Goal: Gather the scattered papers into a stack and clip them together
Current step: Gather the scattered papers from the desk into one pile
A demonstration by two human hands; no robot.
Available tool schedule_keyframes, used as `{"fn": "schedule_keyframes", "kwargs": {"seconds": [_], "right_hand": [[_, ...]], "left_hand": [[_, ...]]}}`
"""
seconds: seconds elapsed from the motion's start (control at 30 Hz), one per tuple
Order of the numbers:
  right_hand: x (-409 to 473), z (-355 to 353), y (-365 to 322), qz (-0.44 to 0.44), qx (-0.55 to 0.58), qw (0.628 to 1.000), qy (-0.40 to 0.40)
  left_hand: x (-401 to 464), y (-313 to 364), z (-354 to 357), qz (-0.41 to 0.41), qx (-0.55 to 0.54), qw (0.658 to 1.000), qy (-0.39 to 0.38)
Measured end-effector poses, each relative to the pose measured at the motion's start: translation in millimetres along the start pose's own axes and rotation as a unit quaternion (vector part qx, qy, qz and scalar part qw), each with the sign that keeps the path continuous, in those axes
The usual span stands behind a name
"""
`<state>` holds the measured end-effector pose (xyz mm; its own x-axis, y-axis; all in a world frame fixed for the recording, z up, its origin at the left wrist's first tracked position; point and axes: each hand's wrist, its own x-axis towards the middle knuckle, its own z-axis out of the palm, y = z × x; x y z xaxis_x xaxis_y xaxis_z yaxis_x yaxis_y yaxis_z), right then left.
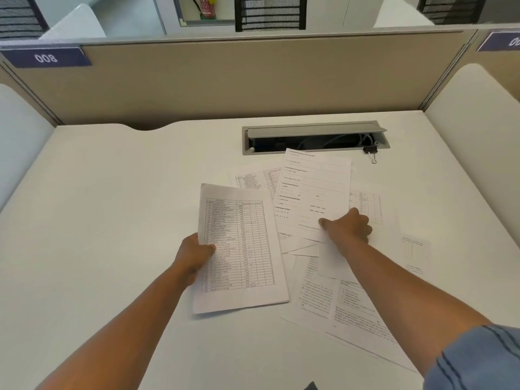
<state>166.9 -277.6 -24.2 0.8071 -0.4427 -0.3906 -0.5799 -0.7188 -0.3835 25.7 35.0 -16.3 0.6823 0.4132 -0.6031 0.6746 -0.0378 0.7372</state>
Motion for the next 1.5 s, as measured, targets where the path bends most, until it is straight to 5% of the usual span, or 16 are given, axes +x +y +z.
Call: {"fn": "schedule_keyframes", "kwargs": {"seconds": [0.57, 0.9, 1.03, 1.5], "right_hand": [[-8.2, 5.5, -7.2, -0.134, 0.156, 0.978, -0.032], [-32.2, 28.7, -32.9, -0.214, 0.074, 0.967, -0.115], [-33.6, 31.1, -32.9, -0.23, 0.002, 0.97, -0.084], [-27.4, 24.5, -48.7, -0.137, -0.075, 0.984, -0.091]], "left_hand": [[16.5, -13.5, -27.1, -0.025, -0.143, 0.987, -0.062], [35.6, -10.4, -11.8, -0.048, -0.151, 0.987, -0.027], [39.9, -10.2, -8.7, -0.054, -0.121, 0.991, -0.016], [40.9, -15.6, -9.3, -0.057, -0.111, 0.992, -0.014]]}}
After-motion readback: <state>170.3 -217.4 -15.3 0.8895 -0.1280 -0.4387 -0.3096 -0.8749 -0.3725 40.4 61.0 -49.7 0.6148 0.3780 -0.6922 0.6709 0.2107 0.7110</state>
